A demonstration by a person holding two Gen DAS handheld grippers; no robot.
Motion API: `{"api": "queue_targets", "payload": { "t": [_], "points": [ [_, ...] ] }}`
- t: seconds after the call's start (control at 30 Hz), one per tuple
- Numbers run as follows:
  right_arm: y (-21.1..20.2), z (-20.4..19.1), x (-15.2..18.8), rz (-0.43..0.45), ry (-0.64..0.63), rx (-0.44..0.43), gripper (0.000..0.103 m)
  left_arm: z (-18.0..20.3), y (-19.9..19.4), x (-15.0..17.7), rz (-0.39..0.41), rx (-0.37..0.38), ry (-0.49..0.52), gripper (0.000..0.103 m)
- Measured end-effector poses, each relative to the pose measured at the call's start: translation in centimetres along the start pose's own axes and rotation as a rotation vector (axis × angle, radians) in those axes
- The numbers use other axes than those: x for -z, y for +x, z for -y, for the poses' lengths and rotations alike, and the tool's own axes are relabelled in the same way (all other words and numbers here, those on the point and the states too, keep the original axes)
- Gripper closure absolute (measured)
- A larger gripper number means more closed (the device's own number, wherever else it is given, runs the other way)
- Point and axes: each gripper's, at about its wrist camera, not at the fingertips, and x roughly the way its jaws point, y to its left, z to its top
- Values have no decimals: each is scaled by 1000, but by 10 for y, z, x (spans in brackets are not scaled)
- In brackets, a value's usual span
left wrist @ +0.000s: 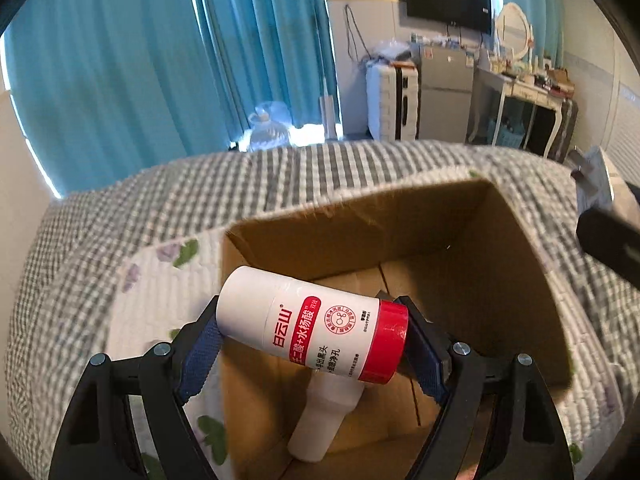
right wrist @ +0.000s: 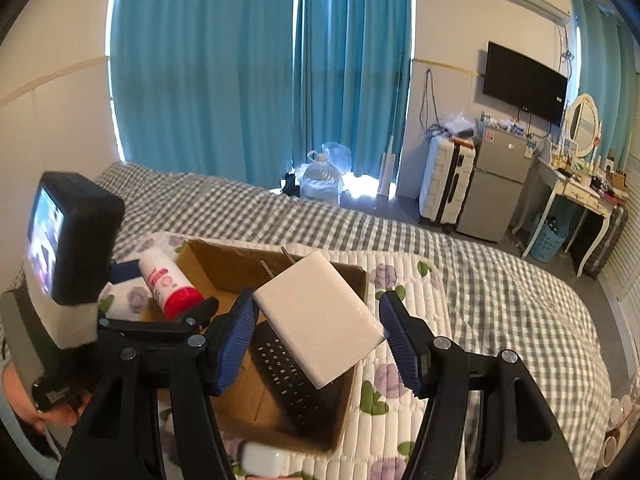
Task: Organize rigid objects
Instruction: 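Lower both held items into the box and release them, then grasp the grey charger with the left gripper while the right grasps the pink card case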
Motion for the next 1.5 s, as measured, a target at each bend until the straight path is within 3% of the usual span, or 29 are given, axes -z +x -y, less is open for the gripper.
{"api": "queue_targets", "payload": {
  "t": [0.13,0.23,0.47,0.77,0.8,0.83,0.87,1.23,1.5],
  "points": [
    [21,11,4,-19,0,3,41,4,11,2,12,25,5,18],
    [25,14,6,-17,8,-8,41,4,9,2,30,18,-16,6],
    [23,11,7,-20,13,4,41,-14,-19,0,70,22,-30,5],
    [71,-2,12,-79,39,-3,40,-40,-37,8,79,-2,-50,5],
    [72,-2,12,-71,52,-1,38,-41,-39,9,81,-1,-47,5],
    [70,-2,12,-62,60,-6,24,-41,-41,10,83,-3,-45,5],
    [66,-1,12,-46,68,-1,14,-42,-45,11,86,-4,-42,5],
    [-49,5,15,-30,23,116,9,-48,-131,35,127,9,-72,0],
    [-94,-17,68,-100,-32,105,8,-44,-154,97,79,17,-100,0]
  ]
}}
